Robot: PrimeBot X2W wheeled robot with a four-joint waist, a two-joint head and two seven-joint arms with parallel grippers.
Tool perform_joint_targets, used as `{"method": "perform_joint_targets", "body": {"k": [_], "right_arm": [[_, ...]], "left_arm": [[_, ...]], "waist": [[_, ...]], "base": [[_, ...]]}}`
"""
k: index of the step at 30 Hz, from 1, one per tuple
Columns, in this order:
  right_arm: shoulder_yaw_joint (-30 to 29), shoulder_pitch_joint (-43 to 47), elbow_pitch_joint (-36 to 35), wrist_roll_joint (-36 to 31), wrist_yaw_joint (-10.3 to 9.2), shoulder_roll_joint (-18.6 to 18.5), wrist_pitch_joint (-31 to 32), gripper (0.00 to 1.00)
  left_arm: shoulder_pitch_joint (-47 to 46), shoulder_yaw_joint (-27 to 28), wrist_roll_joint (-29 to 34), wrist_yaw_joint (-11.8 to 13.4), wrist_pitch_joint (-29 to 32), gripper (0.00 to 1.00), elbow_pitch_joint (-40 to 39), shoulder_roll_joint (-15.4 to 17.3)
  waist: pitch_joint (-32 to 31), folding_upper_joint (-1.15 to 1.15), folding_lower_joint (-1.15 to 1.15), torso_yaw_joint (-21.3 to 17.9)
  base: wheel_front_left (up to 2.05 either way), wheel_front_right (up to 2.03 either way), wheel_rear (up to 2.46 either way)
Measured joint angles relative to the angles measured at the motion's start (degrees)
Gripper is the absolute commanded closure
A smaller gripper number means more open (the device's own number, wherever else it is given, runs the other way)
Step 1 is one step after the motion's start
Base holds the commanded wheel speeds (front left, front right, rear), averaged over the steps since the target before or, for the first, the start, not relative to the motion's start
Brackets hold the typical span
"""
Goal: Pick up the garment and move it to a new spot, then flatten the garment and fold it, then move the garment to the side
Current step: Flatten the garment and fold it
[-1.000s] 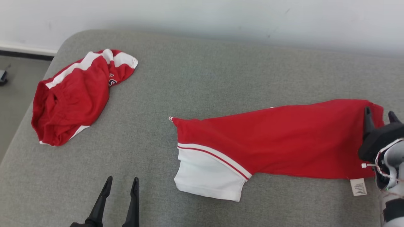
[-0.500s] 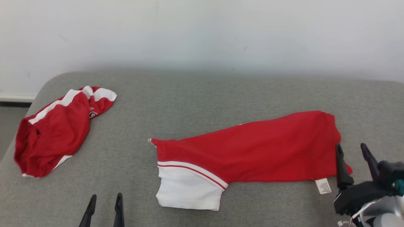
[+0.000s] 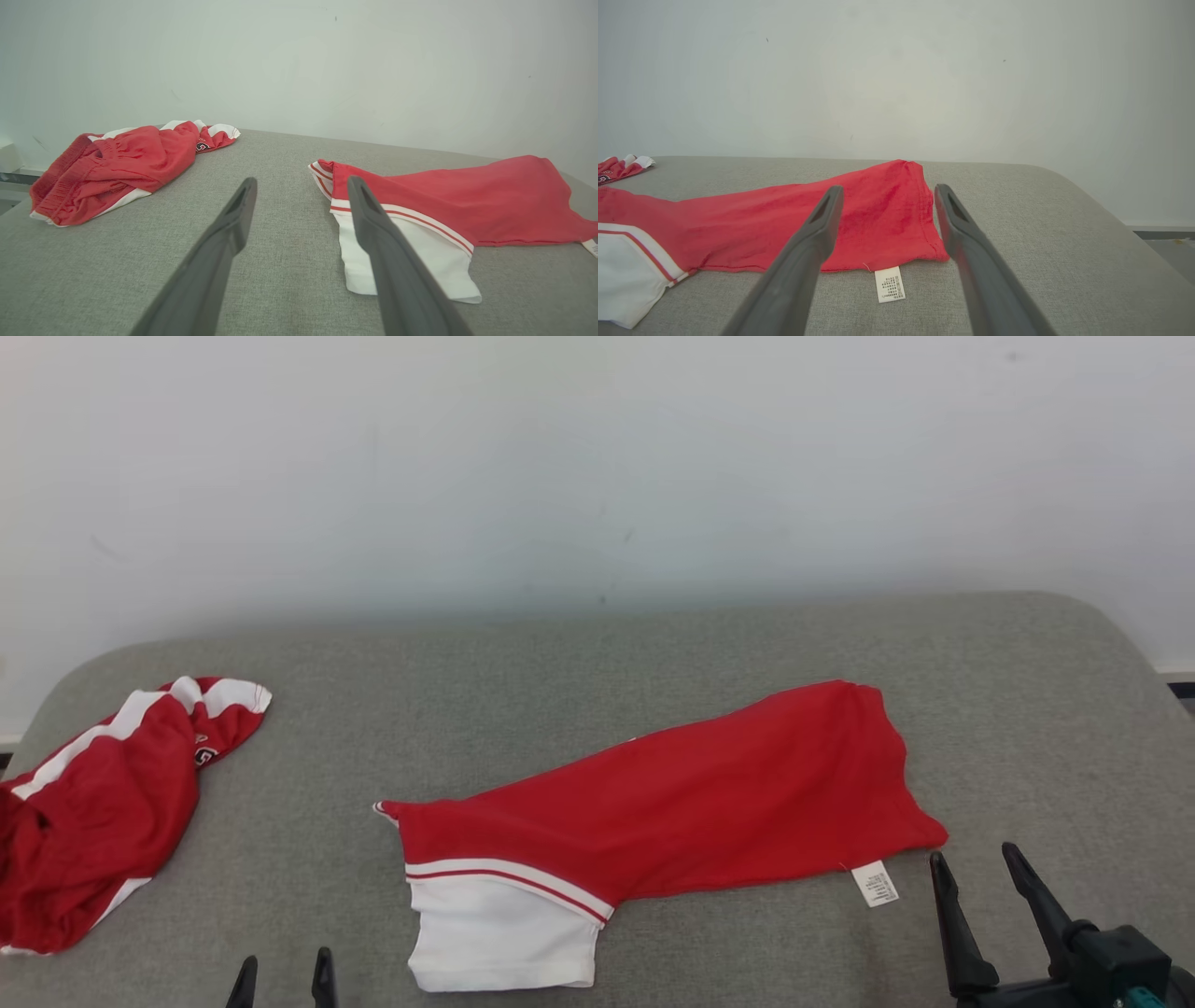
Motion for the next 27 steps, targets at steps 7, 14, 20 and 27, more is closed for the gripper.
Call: {"method": "perform_joint_targets", "body": {"k": [7, 14, 20, 27], "right_arm": [[0.2, 1.8, 1.6, 1.0, 0.0, 0.0, -0.6, 0.0], [0.8, 2.0, 3.4, 1.9, 0.0, 0.0, -1.2, 0.0], [1.0, 2.3, 3.9, 1.8, 0.0, 0.5, -1.7, 0.0], [0.8, 2.2, 4.2, 1.8, 0.0, 1.2, -2.1, 0.0]], "left_arm": [[0.9, -0.1, -0.1, 0.0, 0.0, 0.0, 0.9, 0.8], [2.1, 0.1, -0.2, 0.0, 0.0, 0.0, 2.3, 0.7], [2.3, 0.1, -0.3, 0.0, 0.0, 0.0, 2.5, 0.5], [2.2, 0.2, -0.2, 0.0, 0.0, 0.0, 3.0, 0.5]], "waist": [[-1.7, 0.0, 0.0, -1.6], [-2.1, 0.0, 0.0, -1.5], [-2.2, 0.0, 0.0, -1.1], [-1.8, 0.0, 0.01, -1.3]], "base": [[0.0, 0.0, 0.0], [0.0, 0.0, 0.0], [0.0, 0.0, 0.0], [0.0, 0.0, 0.0]]}}
